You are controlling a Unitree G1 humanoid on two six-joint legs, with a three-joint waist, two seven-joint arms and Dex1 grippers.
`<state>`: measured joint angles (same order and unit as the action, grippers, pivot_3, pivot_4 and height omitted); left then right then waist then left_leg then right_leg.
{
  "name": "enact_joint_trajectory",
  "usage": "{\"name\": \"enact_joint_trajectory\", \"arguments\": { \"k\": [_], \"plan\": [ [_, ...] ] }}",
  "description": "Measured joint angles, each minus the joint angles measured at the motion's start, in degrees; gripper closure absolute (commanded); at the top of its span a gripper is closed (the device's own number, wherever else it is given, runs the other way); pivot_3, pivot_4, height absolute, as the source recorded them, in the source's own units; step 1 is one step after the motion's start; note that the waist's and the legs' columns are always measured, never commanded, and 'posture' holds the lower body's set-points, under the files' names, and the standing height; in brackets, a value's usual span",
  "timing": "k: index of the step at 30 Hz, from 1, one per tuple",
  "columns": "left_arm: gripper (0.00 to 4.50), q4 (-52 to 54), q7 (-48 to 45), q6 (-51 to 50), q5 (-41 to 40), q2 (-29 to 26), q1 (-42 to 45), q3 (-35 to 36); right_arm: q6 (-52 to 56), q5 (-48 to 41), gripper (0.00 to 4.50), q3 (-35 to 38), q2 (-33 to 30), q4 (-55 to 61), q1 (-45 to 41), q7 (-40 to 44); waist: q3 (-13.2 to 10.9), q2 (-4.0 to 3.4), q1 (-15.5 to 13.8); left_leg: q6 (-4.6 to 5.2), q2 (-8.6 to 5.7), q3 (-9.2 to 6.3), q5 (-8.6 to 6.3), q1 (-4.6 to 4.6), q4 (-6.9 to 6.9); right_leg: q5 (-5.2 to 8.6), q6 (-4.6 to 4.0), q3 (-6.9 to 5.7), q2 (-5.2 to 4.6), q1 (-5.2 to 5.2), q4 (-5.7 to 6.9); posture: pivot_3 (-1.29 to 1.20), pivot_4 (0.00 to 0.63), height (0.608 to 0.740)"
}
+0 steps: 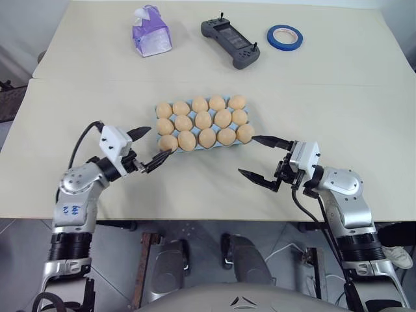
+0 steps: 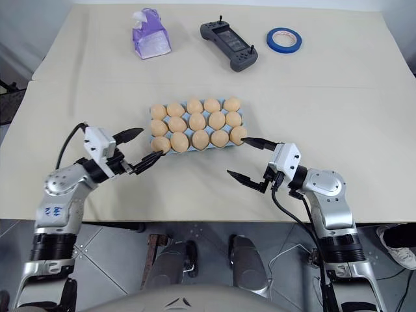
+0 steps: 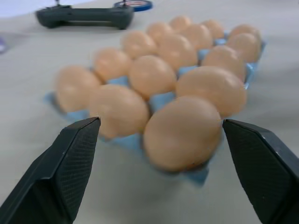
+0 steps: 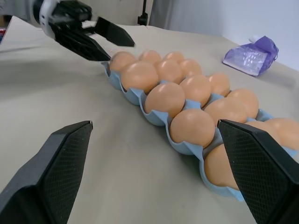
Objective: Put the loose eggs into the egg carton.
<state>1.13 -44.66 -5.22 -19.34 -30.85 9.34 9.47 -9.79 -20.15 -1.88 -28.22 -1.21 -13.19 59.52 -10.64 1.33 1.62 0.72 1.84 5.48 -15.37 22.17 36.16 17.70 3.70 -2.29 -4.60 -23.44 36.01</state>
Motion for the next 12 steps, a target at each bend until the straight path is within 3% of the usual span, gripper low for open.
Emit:
{"name": "enact_joint_trajectory", "arguments": {
  "k": [8,12],
  "plan": [
    [0.03,5.3,-5.2,0.2,-1.7,-8.4,-11.1,6.3,-0.2,0.0,0.0,2.2,-2.6,-2.6,1.1,0.3,0.0,-0.01,0.0,-0.26,-0.01,-0.03,-0.16,-0.01,-0.01,0.04,-0.07,0.0,-0.1,0.01,-0.05,0.0,0.15,0.74],
    [0.03,5.3,-6.0,1.1,-1.7,-8.7,-13.2,6.5,-0.4,0.0,0.0,3.5,-2.9,-4.5,1.0,-0.2,0.0,-0.01,0.0,-0.27,-0.02,-0.07,-0.17,0.0,-0.01,0.04,-0.08,-0.02,-0.14,0.0,-0.05,0.0,0.15,0.74]
  ]
}}
